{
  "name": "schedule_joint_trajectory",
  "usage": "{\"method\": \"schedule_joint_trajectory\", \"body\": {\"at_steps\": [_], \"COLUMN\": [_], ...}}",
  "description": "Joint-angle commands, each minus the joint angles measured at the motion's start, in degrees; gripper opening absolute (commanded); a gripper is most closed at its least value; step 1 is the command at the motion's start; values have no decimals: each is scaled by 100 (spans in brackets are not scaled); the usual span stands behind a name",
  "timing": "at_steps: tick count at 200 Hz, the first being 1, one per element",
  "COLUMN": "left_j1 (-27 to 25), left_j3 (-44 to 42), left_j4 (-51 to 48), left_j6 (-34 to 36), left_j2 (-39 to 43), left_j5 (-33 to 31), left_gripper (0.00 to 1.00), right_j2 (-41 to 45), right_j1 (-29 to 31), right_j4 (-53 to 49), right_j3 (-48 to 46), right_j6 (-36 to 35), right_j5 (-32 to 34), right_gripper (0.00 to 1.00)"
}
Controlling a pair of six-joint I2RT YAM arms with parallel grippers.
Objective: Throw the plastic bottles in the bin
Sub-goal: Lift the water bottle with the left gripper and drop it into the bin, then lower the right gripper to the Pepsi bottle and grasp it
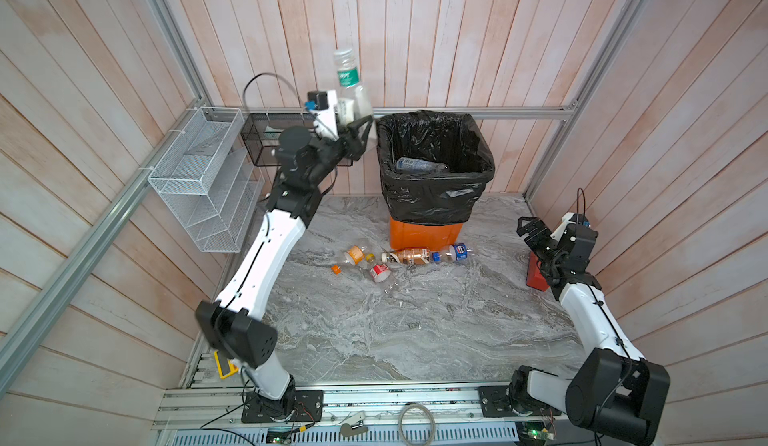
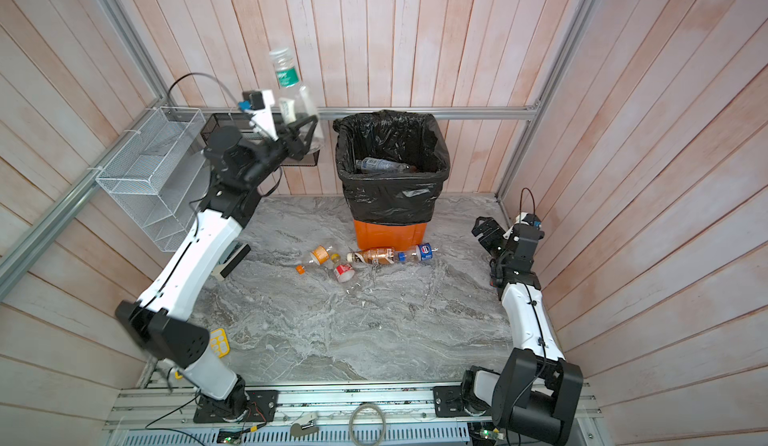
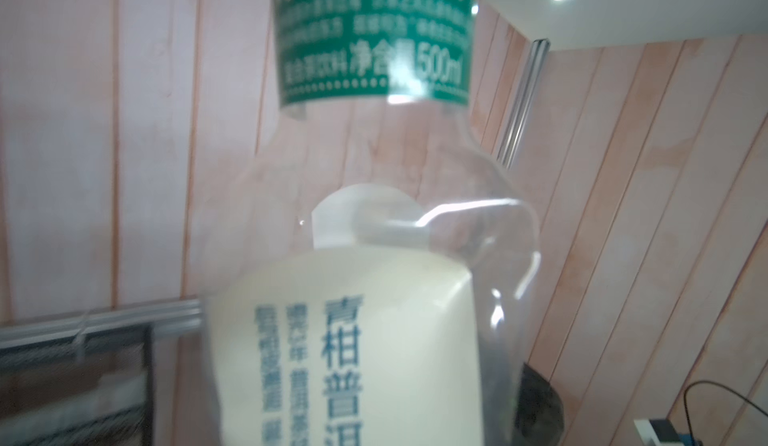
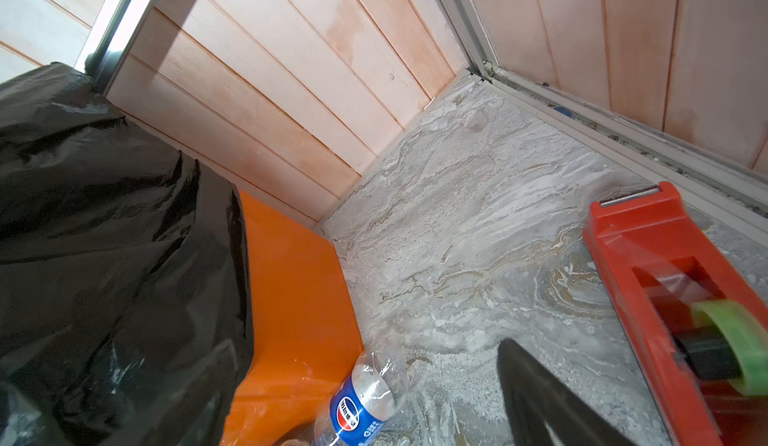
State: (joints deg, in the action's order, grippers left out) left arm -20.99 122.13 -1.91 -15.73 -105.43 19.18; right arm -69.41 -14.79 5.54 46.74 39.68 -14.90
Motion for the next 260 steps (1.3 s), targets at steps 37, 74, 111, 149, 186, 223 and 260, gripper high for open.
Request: {"method": "schedule_joint_trajectory", "body": {"at_steps": [37,74,111,149,186,223,260], "left_j1": [-485,-499,-498,-502,-480,-347,14], "left_j3": [3382,-356,-882,-1976,-3090,-4409,-5475], "left_j4": [-2184,743,792,1145,1047,1061,963], "left_j6": [-449,-252,-17,234,587,573,404], "left_j2": [-2063,-2,440,1059,1667,2331,2918], "left_j5": [139,-480,-414,-483,-890,-1303,-1417], "left_gripper": [89,100,100,100,100,100,100], "right_j2": [345,419,451,541,470,68,-686], "right_j1": [-38,-33,-35,-34,83,887,1497], "right_j4": [-206,-246,-345,-303,-73,1,131], "right_j3": [-10,-9,-108,-498,-1019,-1155,-932], "right_j6": [-218,-243,-98,234,805,1286,1690], "right_j5": [-23,-22,1,-124,-273,215,583], "right_gripper": [98,98,98,97,96,96,93]}}
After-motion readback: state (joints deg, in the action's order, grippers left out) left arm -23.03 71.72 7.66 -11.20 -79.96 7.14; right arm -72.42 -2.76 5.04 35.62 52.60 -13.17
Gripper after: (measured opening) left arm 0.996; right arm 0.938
